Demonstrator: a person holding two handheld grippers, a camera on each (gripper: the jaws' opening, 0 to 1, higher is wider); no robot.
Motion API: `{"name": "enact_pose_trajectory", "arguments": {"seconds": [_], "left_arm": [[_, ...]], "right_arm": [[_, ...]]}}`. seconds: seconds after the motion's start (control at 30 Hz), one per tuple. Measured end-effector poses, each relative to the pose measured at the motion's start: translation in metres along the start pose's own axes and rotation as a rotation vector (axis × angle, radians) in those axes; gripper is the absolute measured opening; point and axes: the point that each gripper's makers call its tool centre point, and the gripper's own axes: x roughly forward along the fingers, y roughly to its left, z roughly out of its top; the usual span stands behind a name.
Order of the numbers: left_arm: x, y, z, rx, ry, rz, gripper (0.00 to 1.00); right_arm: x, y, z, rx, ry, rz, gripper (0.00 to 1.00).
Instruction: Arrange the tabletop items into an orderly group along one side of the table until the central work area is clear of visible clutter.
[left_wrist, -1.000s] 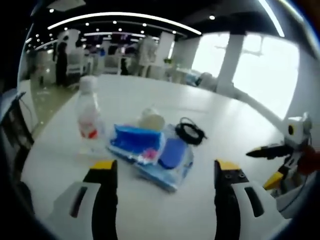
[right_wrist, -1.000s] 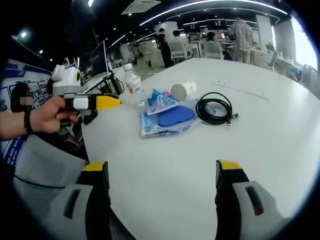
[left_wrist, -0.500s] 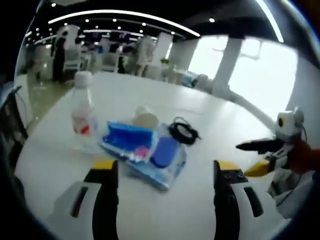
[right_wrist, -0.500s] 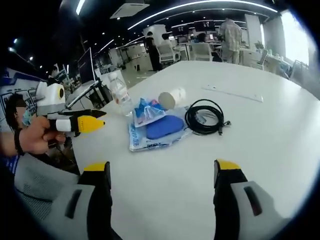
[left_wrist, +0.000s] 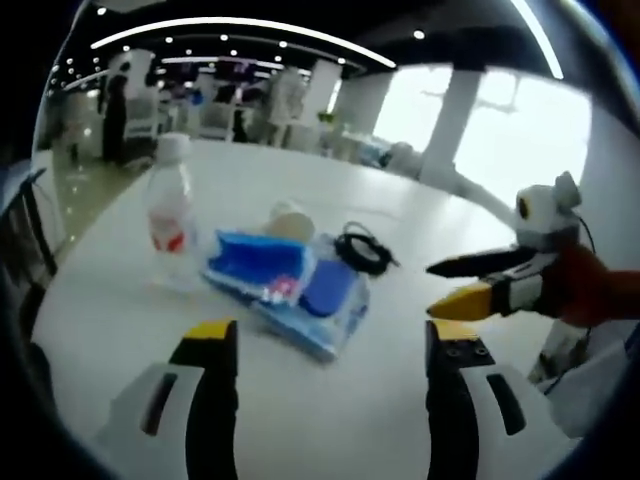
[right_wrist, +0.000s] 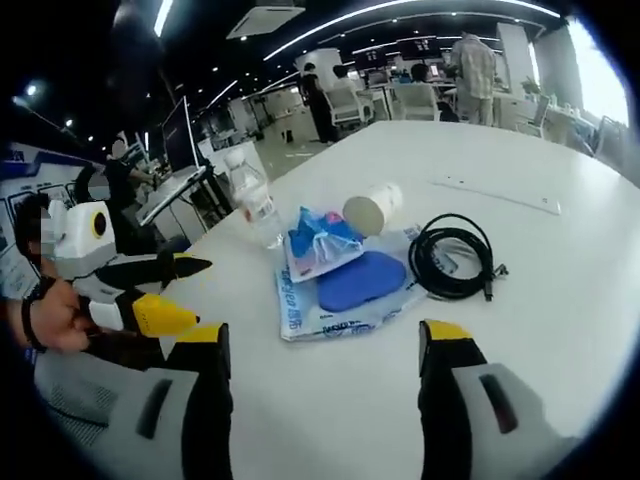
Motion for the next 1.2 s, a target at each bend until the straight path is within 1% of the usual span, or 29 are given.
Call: {"name": "enact_pose_trajectory", "arguments": {"seconds": [0.07, 0.13, 0.2, 0.3, 0.37, 0.4, 0.47, 0.53, 0.7, 0.8, 0.83, 0.87, 0.97, 1.0, 1.03, 1.1, 1.13, 1.2], "left_arm": [[-0.003, -0.002, -0.001, -0.004, -0.001, -0.004, 0.74], [-0.005, -0.002, -0.002, -0.008, -0.01, -0.01, 0.76], [-0.007, -0.002, -0.003, -0.005, -0.01, -0.004, 0.77], [-0.01, -0.002, -0.007, 0.027, 0.004, 0.001, 0.78], [-0.011, -0.002, -0.009, 0.045, 0.009, 0.002, 0.78], [-0.012, -0.002, -0.009, 0.042, 0.009, 0.001, 0.79], [-0.013, -0.004, -0.008, 0.043, 0.008, 0.002, 0.8], [-0.013, -0.004, -0.008, 0.08, 0.02, 0.012, 0.8], [-0.018, -0.003, -0.007, 0.104, 0.023, 0.02, 0.81], [-0.023, -0.001, -0.006, 0.096, 0.025, 0.031, 0.81], [-0.023, -0.001, -0.006, 0.096, 0.025, 0.031, 0.81], [-0.026, 0.0, -0.004, 0.098, 0.022, 0.038, 0.81], [-0.031, 0.003, -0.001, 0.083, 0.006, 0.043, 0.81], [-0.032, 0.002, 0.002, 0.041, -0.015, 0.031, 0.81], [-0.032, 0.002, 0.002, 0.009, -0.021, 0.029, 0.8], [-0.032, 0.007, -0.001, 0.02, -0.008, 0.045, 0.79], [-0.032, 0.007, -0.001, 0.021, -0.006, 0.046, 0.79], [-0.033, 0.006, 0.001, 0.017, -0.015, 0.042, 0.79]], "right_arm": [[0.01, 0.003, 0.005, 0.023, 0.004, 0.011, 0.75], [0.021, 0.006, 0.01, 0.091, -0.002, 0.02, 0.73], [0.031, 0.006, 0.018, 0.124, -0.017, 0.019, 0.72], [0.045, 0.011, 0.026, 0.111, -0.014, 0.028, 0.73], [0.056, 0.014, 0.03, 0.092, 0.006, 0.036, 0.73], [0.058, 0.014, 0.03, 0.089, 0.009, 0.038, 0.73], [0.069, 0.016, 0.033, 0.085, 0.022, 0.04, 0.73], [0.079, 0.015, 0.035, 0.086, 0.036, 0.038, 0.73], [0.103, 0.013, 0.032, 0.118, 0.081, 0.017, 0.73], [0.118, 0.01, 0.027, 0.137, 0.114, -0.005, 0.72], [0.119, 0.01, 0.026, 0.14, 0.118, -0.007, 0.7], [0.124, 0.008, 0.024, 0.157, 0.132, -0.02, 0.67], [0.127, 0.002, 0.019, 0.212, 0.155, -0.064, 0.57], [0.128, 0.0, 0.016, 0.223, 0.167, -0.075, 0.57], [0.13, -0.001, 0.015, 0.227, 0.174, -0.083, 0.56], [0.13, -0.007, 0.009, 0.22, 0.204, -0.118, 0.54], [0.13, -0.008, 0.009, 0.22, 0.205, -0.123, 0.52], [0.131, -0.011, 0.01, 0.226, 0.198, -0.14, 0.43]]}}
